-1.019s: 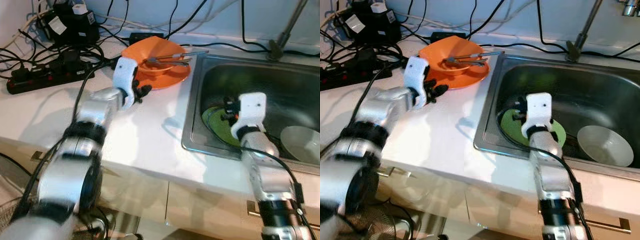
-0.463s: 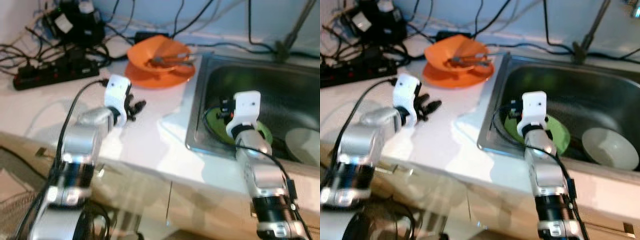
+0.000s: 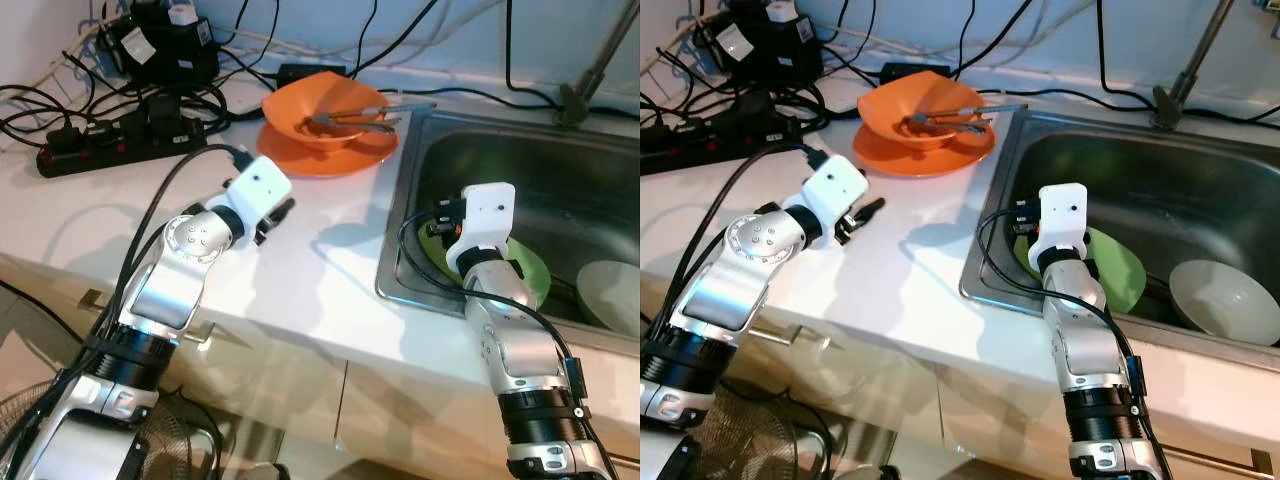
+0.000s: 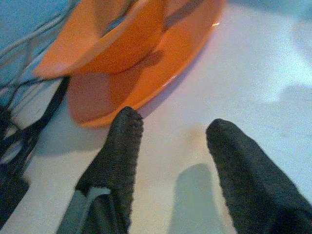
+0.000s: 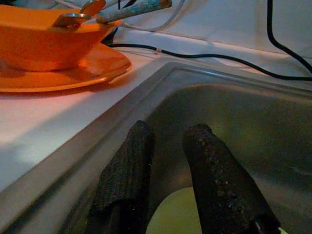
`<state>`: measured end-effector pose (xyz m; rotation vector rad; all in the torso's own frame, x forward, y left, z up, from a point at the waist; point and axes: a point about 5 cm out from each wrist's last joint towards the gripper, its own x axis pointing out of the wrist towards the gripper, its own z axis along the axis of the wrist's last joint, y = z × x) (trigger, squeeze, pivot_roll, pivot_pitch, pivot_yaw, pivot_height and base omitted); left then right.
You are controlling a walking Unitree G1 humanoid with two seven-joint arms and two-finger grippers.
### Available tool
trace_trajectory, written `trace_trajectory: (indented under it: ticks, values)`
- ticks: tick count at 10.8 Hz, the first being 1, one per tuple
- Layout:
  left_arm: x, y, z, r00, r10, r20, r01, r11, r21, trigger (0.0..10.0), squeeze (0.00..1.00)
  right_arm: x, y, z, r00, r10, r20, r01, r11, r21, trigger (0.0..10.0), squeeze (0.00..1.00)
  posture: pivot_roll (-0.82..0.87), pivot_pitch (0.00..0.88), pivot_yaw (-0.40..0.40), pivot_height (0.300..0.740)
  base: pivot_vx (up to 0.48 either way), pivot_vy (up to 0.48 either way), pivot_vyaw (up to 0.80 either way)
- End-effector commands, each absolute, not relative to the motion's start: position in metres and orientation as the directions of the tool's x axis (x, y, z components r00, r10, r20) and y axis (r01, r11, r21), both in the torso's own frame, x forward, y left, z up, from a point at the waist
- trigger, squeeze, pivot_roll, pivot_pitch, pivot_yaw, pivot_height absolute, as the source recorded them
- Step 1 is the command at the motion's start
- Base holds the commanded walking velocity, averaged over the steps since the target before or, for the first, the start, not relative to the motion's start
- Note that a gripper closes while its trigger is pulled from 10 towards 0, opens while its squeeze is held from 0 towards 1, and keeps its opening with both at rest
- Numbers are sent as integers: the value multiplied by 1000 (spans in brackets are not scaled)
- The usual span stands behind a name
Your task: Kitchen organization
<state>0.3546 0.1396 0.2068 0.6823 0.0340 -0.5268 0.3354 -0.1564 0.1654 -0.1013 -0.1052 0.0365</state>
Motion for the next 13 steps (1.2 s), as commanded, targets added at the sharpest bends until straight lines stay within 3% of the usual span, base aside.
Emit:
trace_trajectory:
  ticks: [1, 2, 3, 11, 12, 13]
  values:
    - [357, 141, 212, 852, -483, -202, 493, 609, 622, 10000, 1000, 334, -157, 161, 995, 33, 96, -24, 995, -94, 10000, 0, 155, 85, 60, 740, 0, 0, 0]
    - [359, 141, 213, 854, -486, -189, 490, 624, 609, 10000, 1000, 333, -156, 161, 995, 30, 98, -20, 995, -94, 10000, 0, 154, 77, 64, 740, 0, 0, 0]
    - [361, 139, 210, 849, -494, -191, 501, 632, 591, 10000, 0, 333, -156, 160, 995, 27, 98, -18, 996, -91, 10000, 0, 151, 74, 66, 740, 0, 0, 0]
    - [380, 136, 203, 839, -510, -186, 509, 618, 600, 10000, 0, 340, -158, 164, 994, 13, 113, -2, 996, -93, 10000, 0, 150, 53, 73, 740, 0, 0, 0]
    - [381, 133, 205, 839, -516, -170, 505, 625, 595, 0, 0, 342, -159, 168, 992, 13, 125, -1, 996, -93, 10000, 0, 148, 46, 71, 740, 0, 0, 0]
    - [381, 130, 205, 839, -520, -160, 503, 629, 593, 10000, 0, 345, -158, 175, 990, 19, 138, -5, 995, -100, 10000, 0, 147, 42, 65, 740, 0, 0, 0]
